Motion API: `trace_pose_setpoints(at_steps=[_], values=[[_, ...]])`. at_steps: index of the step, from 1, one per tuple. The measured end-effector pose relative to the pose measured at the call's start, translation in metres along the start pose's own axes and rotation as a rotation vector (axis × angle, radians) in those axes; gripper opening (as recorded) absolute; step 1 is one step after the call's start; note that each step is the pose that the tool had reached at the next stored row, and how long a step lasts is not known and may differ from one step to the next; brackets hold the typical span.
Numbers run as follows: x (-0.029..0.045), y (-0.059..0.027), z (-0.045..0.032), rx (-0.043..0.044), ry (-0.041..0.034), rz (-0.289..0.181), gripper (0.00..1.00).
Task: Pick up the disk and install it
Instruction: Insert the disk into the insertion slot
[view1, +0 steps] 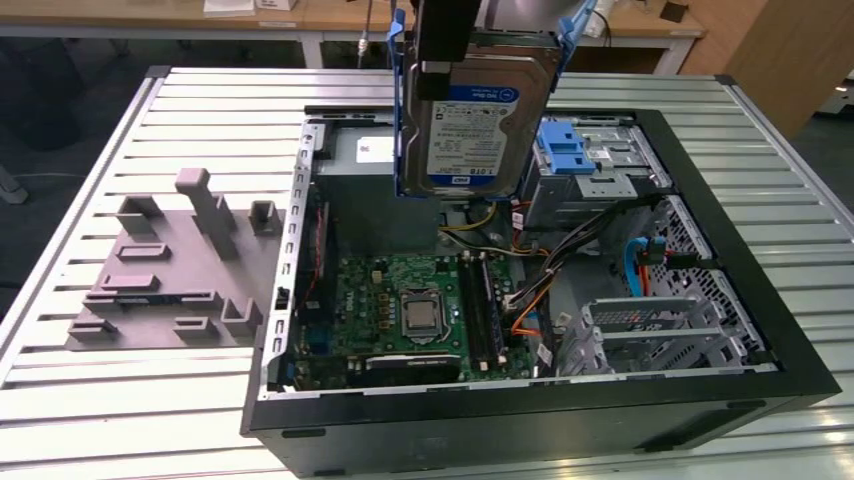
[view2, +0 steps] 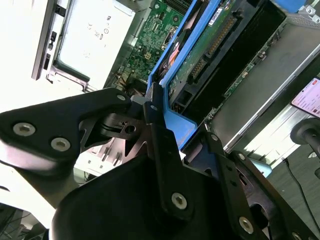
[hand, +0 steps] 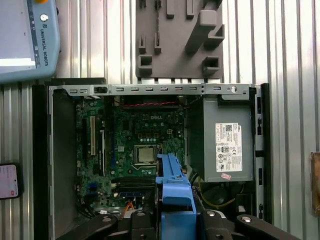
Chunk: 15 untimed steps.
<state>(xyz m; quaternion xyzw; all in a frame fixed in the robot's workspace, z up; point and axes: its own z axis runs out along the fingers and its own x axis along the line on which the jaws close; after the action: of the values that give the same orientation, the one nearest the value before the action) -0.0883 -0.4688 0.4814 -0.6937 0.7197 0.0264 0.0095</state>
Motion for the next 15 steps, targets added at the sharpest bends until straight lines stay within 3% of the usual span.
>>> trace_pose_setpoints(at_steps=[11, 15], values=[[0.0011, -0.0001, 0.0000, 0.0000, -0.0014, 0.000, 0.36], [0.0084, -0.0003, -0.0002, 0.0011, -0.0013, -0.002, 0.36]])
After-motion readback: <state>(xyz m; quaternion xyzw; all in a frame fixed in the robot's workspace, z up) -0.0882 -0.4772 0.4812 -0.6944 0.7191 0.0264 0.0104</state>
